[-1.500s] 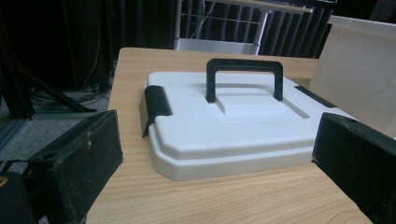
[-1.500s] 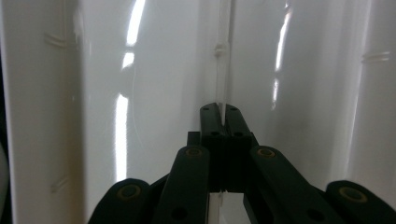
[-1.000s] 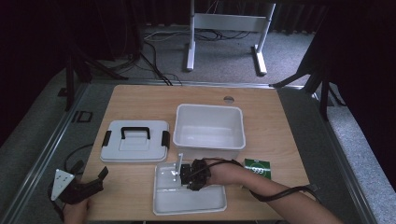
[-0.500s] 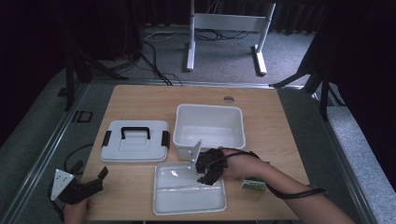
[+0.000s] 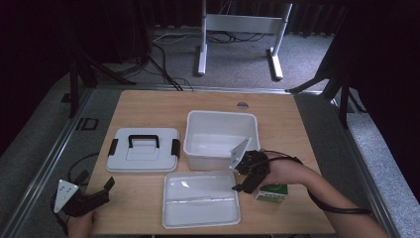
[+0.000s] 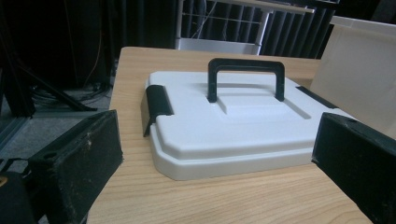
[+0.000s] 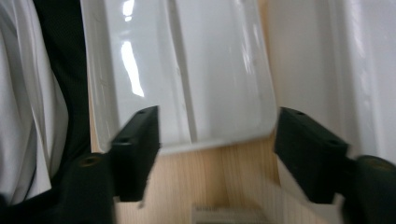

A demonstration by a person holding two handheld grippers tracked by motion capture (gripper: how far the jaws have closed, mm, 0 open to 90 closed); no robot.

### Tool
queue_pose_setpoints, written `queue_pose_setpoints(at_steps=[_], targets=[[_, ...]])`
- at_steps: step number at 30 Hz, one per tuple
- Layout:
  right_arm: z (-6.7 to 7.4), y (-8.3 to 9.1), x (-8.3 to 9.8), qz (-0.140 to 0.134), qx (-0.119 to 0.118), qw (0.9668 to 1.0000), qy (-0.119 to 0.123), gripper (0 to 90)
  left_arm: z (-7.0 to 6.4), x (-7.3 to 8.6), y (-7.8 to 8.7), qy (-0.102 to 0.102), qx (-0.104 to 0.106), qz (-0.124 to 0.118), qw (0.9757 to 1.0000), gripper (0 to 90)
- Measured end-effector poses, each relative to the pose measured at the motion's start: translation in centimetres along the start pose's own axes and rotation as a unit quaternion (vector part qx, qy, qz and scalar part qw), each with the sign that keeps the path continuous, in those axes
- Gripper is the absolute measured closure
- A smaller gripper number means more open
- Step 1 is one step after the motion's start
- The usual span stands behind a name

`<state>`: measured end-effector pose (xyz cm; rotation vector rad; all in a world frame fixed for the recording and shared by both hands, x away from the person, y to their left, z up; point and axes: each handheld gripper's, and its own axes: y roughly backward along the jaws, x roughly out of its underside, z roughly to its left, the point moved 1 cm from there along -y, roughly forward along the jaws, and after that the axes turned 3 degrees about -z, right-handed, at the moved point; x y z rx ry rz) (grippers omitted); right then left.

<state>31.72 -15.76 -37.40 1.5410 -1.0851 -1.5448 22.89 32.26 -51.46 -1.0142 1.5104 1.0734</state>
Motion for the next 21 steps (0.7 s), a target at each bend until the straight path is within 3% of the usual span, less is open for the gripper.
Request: queue_pose_setpoints(at_steps=[6, 17, 21], targets=[[-0.6, 0.9, 2.7, 0.007, 0.008, 0.9993, -0.035, 14.2, 0.0, 0.0, 0.0, -0.001, 0.0, 0.001, 1.0, 1.5], [-0.9, 2.3, 7.5, 0.015, 0.031, 0.9957, -0.086, 10.7, 0.0, 0.0, 0.0, 0.001, 0.0, 0.001, 1.0, 1.5], [-0.8, 1.9, 9.2, 0.03, 0.039, 0.9955, -0.081, 10.3, 0.1, 0.0, 0.0, 0.002, 0.002, 0.003, 1.0, 1.5]])
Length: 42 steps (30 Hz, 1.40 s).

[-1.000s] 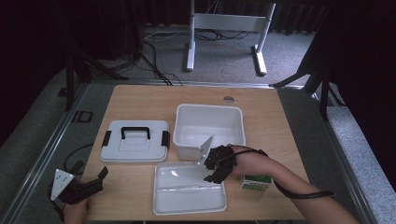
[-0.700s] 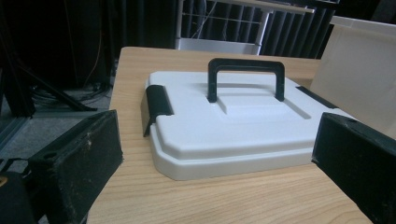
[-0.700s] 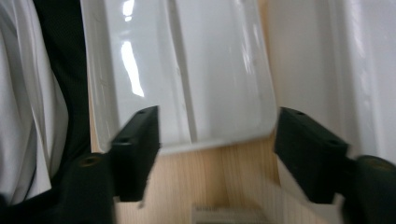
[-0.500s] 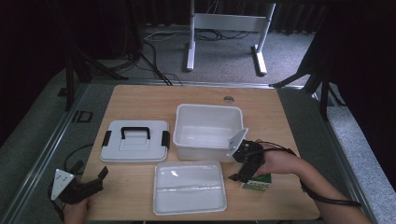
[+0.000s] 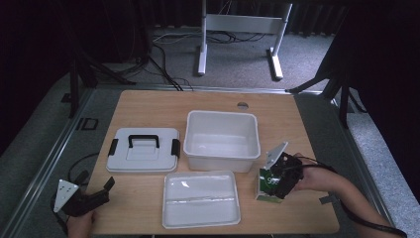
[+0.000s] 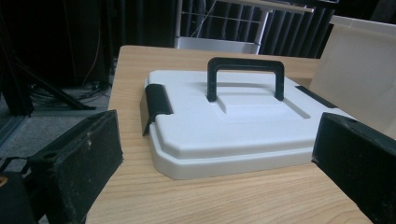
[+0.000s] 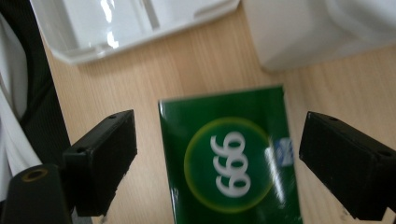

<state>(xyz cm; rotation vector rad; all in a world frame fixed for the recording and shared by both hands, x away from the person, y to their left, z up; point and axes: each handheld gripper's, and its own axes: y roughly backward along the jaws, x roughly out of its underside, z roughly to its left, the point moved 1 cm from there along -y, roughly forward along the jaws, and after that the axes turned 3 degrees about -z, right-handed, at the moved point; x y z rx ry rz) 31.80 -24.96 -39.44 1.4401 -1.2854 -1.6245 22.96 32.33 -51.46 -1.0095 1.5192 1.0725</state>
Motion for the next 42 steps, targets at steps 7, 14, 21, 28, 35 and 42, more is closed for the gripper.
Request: queue_pose_setpoints(at_steps=[7, 14, 21, 28, 35, 42], targets=[[-0.4, -0.8, 1.1, 0.021, 0.013, 0.9997, 0.001, 10.2, 0.0, 0.0, 0.0, 0.003, 0.001, 0.001, 1.0, 1.5], [-0.6, -2.2, 1.5, 0.047, 0.015, 0.9987, 0.005, 9.2, 0.1, 0.0, 0.0, 0.004, 0.001, 0.002, 1.0, 1.5], [-0.8, -3.4, 1.6, 0.069, 0.011, 0.9975, -0.009, 8.8, 0.1, 0.0, 0.0, 0.004, 0.002, 0.001, 1.0, 1.5], [-1.1, -3.5, 1.6, 0.061, 0.002, 0.9981, -0.008, 14.9, 0.1, 0.0, 0.0, 0.004, 0.002, 0.001, 1.0, 1.5], [-1.4, -2.1, 1.5, 0.064, 0.01, 0.9979, 0.0, 15.4, 0.1, 0.0, 0.0, 0.005, 0.001, 0.001, 1.0, 1.5], [-2.4, 0.5, 1.2, 0.054, 0.014, 0.9984, -0.006, 15.5, 0.1, 0.0, 0.0, 0.005, 0.001, 0.001, 1.0, 1.5]])
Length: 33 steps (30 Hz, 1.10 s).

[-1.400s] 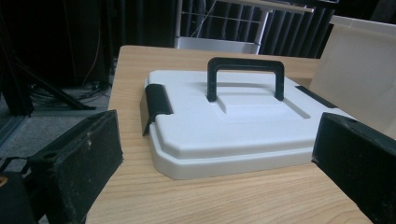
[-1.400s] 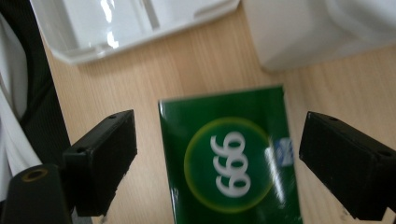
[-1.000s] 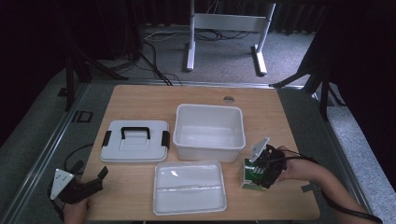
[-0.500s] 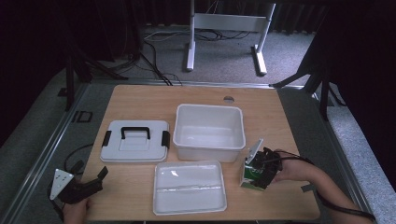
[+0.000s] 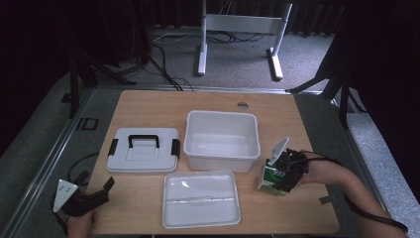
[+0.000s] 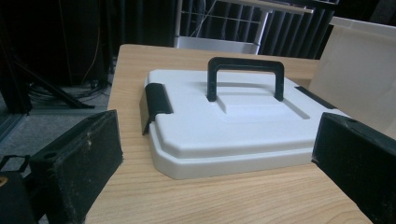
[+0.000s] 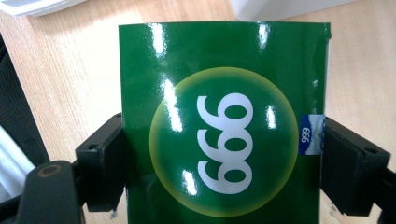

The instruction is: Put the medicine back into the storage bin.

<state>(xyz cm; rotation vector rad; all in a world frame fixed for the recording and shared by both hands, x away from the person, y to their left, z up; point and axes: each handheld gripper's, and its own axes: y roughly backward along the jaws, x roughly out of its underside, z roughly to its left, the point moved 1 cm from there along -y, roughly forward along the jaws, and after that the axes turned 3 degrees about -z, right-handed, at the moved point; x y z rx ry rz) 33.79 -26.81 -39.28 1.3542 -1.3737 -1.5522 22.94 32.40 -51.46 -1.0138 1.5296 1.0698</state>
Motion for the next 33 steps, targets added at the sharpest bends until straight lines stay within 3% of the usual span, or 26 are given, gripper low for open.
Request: queue_pose_setpoints(at_steps=[16, 25, 33], targets=[[-3.9, 6.9, -1.9, -0.009, 0.043, 0.999, -0.008, 15.4, 0.0, 0.0, 0.0, 0.001, 0.001, 0.0, 1.0, 1.5], [-5.0, 10.1, -4.3, -0.011, 0.063, 0.9979, 0.002, 15.5, 0.0, 0.0, 0.0, 0.0, 0.002, 0.0, 1.0, 1.5], [-5.9, 11.5, -7.4, -0.016, 0.069, 0.9973, 0.018, 15.4, 0.0, 0.0, 0.0, 0.0, 0.003, -0.001, 1.0, 1.5]])
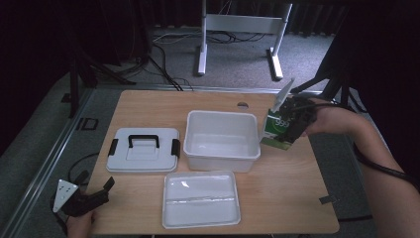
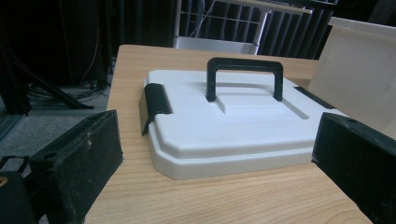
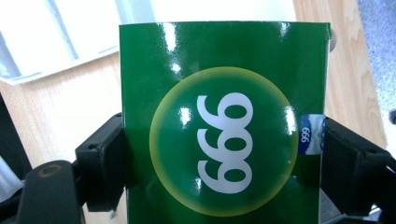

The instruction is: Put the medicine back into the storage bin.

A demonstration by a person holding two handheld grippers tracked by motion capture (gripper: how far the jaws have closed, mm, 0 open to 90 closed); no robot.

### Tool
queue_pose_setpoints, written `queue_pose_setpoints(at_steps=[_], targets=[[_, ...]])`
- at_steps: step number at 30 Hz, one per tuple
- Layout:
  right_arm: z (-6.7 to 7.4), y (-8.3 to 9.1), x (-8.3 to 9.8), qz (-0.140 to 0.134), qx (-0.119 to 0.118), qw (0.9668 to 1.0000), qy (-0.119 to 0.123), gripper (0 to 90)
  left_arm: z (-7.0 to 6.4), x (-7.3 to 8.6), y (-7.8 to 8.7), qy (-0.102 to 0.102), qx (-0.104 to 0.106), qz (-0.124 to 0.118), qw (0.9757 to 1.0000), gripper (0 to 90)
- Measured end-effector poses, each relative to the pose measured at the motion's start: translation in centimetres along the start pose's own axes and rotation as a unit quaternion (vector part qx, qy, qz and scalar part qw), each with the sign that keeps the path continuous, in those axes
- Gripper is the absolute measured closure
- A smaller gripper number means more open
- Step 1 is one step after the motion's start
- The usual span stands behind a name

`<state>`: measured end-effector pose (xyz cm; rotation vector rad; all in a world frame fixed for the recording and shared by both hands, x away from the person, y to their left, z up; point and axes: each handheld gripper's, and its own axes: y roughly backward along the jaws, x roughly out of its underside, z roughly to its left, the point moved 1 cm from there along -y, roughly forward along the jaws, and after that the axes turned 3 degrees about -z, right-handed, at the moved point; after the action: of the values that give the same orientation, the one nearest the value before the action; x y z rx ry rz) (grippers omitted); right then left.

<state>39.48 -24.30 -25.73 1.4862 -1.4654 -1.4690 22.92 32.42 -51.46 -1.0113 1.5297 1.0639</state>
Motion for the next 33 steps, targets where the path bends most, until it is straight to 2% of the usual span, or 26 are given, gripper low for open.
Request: queue_pose_setpoints(at_steps=[7, 15, 23, 33], targets=[[-0.5, -0.4, -2.6, -0.001, -0.004, 0.9998, 0.017, 15.5, 0.0, 0.0, 0.0, -0.001, 0.0, 0.0, 1.0, 1.5], [-0.4, -1.3, -5.1, -0.002, -0.009, 0.9993, 0.035, 15.5, 0.0, 0.0, 0.0, -0.002, 0.001, 0.0, 1.0, 1.5], [-0.2, -3.4, -7.5, 0.0, -0.024, 0.9985, 0.049, 15.5, 0.0, 0.0, 0.0, -0.002, 0.001, 0.0, 1.0, 1.5], [0.1, -5.7, -9.6, -0.003, -0.033, 0.9974, 0.065, 15.5, 0.0, 0.0, -0.1, -0.004, 0.001, 0.0, 1.0, 1.5]])
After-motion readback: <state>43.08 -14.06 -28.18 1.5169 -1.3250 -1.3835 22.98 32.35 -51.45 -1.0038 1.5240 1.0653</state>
